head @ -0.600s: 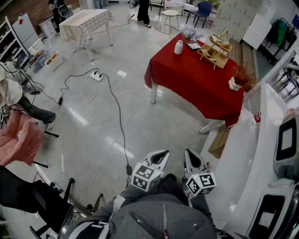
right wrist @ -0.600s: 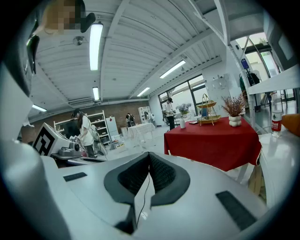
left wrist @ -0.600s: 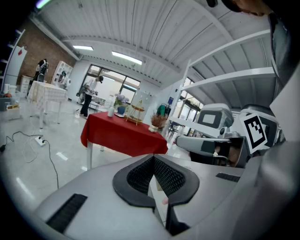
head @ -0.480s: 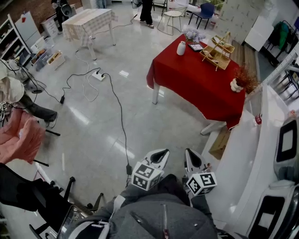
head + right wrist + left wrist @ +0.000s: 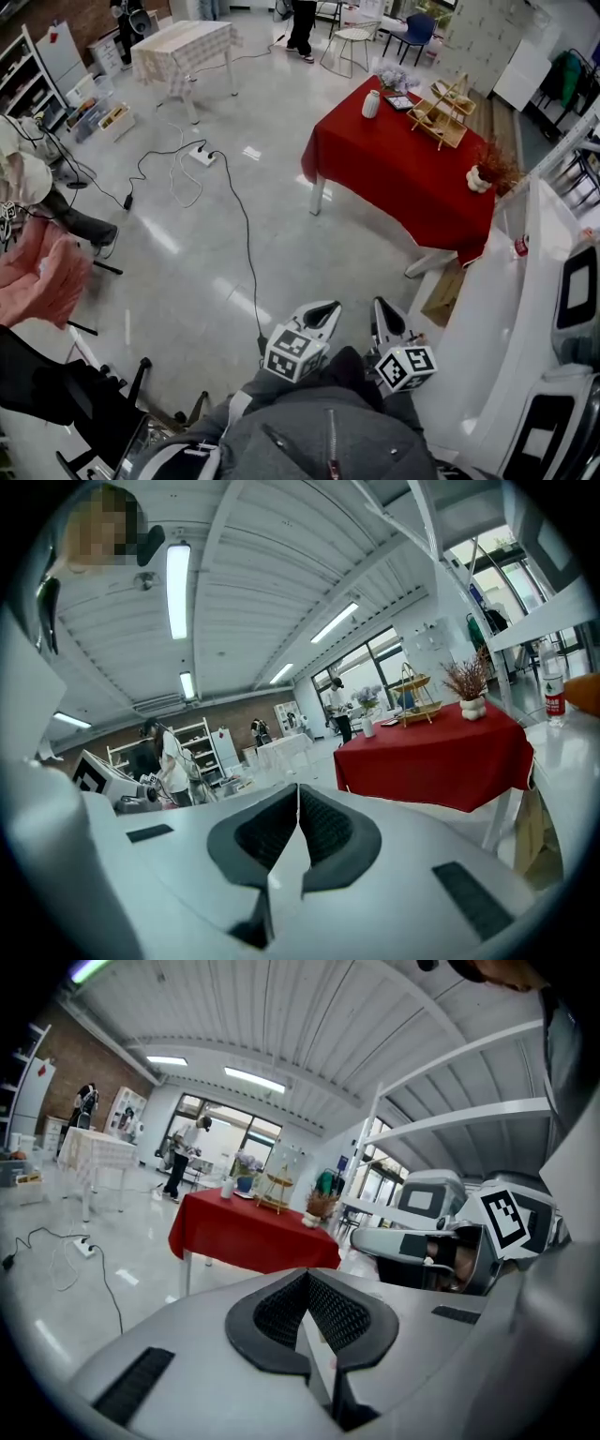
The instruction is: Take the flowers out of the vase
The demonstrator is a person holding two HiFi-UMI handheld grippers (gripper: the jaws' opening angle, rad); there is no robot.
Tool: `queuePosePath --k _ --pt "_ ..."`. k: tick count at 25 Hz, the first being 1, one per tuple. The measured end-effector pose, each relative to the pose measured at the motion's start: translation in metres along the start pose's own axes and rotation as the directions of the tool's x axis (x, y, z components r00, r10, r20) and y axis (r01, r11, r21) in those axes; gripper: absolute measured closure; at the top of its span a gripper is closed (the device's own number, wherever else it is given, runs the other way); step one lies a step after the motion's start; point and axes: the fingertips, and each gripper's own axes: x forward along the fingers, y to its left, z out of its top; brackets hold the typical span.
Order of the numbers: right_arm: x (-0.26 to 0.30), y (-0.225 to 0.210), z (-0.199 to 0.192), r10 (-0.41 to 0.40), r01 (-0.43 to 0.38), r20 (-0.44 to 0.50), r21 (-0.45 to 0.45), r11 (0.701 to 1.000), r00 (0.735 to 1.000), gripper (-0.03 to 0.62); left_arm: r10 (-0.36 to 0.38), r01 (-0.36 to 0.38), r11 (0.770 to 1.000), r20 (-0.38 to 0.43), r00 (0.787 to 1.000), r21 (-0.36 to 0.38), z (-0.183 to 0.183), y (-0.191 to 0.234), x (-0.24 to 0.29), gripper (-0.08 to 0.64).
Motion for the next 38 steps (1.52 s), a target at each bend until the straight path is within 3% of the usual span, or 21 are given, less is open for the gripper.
queuePosePath --k 7,14,21,38 --pt "0.009 0.003 -0.006 0.037 -0.037 -0.012 -0.002 0.999 0.999 0.581 0.012 -0.012 1.0 -0.016 1.0 -0.013 -0.006 0.008 0.003 0.551" --pt "0.041 -0.019 0.004 0.082 -0.081 -0.032 0.025 0.996 0.996 0.581 0.069 -0.07 0.997 -0.035 0.997 -0.029 0.003 0.029 0.031 0.551" --pt "0.089 -0.059 0.026 0.145 -0.144 -0.044 0.016 0.989 0.988 0.58 0.128 -0.129 0.991 -0.03 0.991 -0.034 0.034 0.058 0.083 0.551" --pt "0.172 -0.174 0.079 0.186 -0.186 -0.03 0.006 0.983 0.982 0.581 0.161 -0.161 0.987 -0.019 0.987 -0.022 0.086 0.098 0.222 0.551"
